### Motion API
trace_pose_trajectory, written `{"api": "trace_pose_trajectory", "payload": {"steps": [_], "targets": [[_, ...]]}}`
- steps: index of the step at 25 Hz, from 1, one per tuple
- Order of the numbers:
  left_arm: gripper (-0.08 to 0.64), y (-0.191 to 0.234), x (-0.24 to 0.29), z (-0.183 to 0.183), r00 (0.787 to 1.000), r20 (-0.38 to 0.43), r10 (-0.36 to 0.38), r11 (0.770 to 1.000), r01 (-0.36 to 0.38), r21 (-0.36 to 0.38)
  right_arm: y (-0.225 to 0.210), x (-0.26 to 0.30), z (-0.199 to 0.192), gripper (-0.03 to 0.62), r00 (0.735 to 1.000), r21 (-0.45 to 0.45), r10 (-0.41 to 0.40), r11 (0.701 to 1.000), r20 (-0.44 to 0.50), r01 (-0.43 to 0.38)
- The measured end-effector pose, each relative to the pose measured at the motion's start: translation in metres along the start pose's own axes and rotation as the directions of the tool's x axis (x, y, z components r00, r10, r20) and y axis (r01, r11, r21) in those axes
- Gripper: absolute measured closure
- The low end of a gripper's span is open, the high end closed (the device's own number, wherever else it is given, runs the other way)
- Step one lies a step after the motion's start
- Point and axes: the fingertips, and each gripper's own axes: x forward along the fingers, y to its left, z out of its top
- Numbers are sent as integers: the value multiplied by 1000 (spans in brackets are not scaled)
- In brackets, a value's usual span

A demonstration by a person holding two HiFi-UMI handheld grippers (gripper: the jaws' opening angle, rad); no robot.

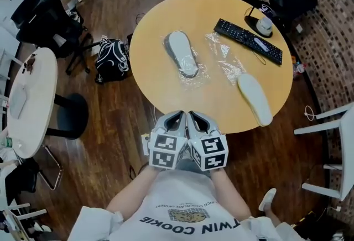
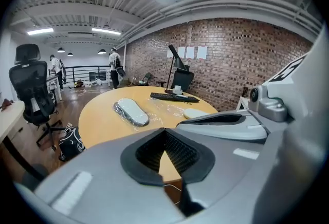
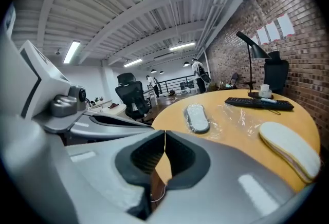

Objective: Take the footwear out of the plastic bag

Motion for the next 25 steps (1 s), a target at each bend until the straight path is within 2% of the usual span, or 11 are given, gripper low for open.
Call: {"api": "trace_pose_trajectory", "payload": {"steps": [5,14,20,25], "targets": [[557,9,25,21,1000,-4,7,999,-7,42,-26,18,17,589,1000,26,-10,1000,24,10],[557,29,64,38,999,-39,-29,992,33,118,-62,43,7,589,997,108,-81,991,-4,81],[557,56,104,44,992,-87,-95,978,110,175,-86,75,0,589,988,174,-152,972,-40,157],[557,85,143,55,972,-144,-185,948,215,234,-106,103,7,589,970,240,-238,940,-51,243]]}}
